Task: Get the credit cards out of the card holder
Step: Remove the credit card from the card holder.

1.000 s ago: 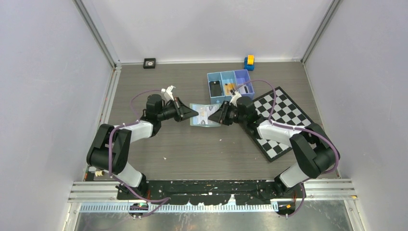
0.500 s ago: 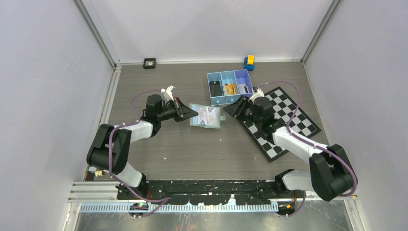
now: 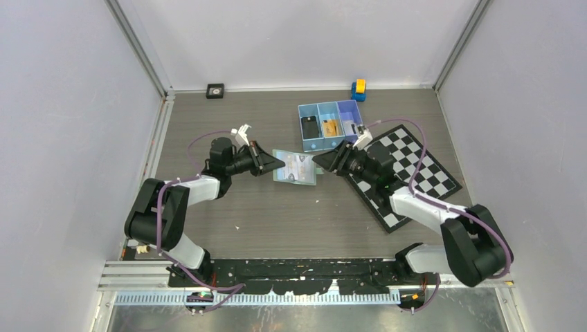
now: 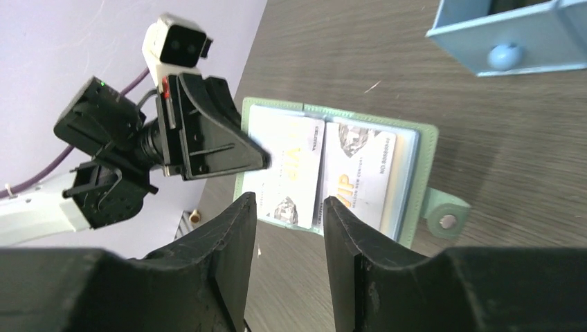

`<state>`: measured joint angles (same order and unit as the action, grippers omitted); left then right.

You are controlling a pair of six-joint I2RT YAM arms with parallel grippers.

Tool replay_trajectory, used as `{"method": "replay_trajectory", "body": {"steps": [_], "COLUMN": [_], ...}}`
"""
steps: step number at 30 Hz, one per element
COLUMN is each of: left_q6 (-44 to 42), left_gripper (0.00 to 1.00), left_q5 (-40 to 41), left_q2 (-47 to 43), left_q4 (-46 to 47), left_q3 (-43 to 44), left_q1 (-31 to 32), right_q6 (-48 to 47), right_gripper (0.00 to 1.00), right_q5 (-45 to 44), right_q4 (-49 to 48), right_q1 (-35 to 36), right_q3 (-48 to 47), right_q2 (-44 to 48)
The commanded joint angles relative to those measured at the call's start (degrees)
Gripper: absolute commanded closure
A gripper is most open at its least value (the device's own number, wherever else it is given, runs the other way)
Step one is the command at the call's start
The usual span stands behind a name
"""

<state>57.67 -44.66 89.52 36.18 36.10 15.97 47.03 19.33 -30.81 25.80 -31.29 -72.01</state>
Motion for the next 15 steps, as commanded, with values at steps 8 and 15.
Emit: {"method": "replay_trajectory", "body": {"steps": [8,15], "left_q6": [2.67,7.0], "left_gripper": [1.0,1.0], "left_q5": [-1.6,-3.41], "left_q2": [-1.51,0.18], "left_q4": [8.91,16.82], "left_q3": [-1.21,-1.94], "left_q1": [-0.41,-0.41], "right_q6": [2.15,4.03], "right_gripper": [0.6,0.6], "right_q5": [6.54,8.94], "right_q4": [-8.02,-8.23], "right_q1": [2.58,2.5], "right_q3": [-4.55,-6.78], "right_q2": [-11.73,-16.71]}}
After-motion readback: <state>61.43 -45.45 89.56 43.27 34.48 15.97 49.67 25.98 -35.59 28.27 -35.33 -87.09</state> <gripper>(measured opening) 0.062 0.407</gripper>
